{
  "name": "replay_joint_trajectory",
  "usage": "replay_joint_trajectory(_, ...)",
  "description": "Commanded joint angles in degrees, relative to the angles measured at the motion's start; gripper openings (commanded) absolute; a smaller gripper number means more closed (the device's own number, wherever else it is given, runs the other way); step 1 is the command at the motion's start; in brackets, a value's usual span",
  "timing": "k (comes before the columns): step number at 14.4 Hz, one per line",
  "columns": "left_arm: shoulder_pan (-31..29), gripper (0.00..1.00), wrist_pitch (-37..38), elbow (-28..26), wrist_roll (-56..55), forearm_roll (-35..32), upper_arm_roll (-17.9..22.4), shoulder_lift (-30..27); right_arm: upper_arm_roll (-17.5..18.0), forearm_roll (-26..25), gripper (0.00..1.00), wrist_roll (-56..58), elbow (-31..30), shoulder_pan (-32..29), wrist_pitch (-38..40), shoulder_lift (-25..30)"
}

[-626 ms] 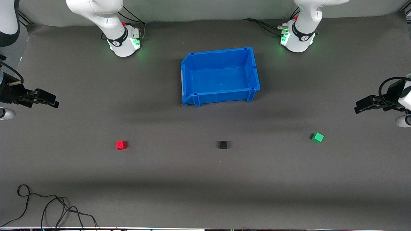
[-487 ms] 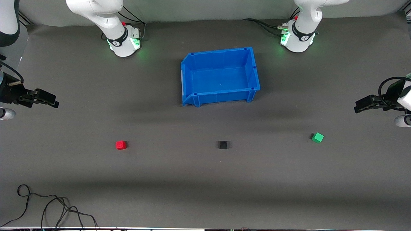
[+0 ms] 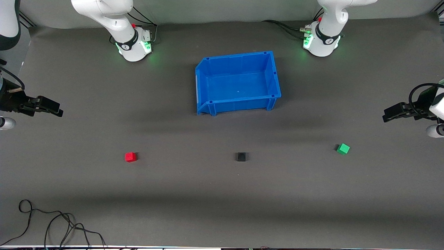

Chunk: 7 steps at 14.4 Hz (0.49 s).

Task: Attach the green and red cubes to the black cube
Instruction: 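Lower the right gripper to the red cube while the left gripper reaches the green cube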

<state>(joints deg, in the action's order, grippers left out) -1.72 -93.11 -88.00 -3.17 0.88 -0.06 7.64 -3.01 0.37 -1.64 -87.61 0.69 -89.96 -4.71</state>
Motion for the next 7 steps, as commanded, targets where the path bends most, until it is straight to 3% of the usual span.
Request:
replay_joint_trajectory(1, -2.41, 1.0, 0.92, 0.02, -3.48, -0.79, 0.14, 0.97, -0.6, 2.34, 1.0, -3.61, 0.95, 0.46, 0.75, -0.13)
replay_joint_trajectory(5, -3.91, 1.0, -0.31, 0.1, -8.25, -0.79, 0.14, 4.48, -0.42, 5.16, 1.0, -34.21, 2.01, 0.54, 0.67, -1.44)
replay_joint_trajectory(7, -4.0, 1.0, -2.93, -0.07, -16.72, -0.79, 0.14, 6.94, 0.02, 5.43, 1.0, -47.26, 2.27, 0.63, 0.66, -2.41)
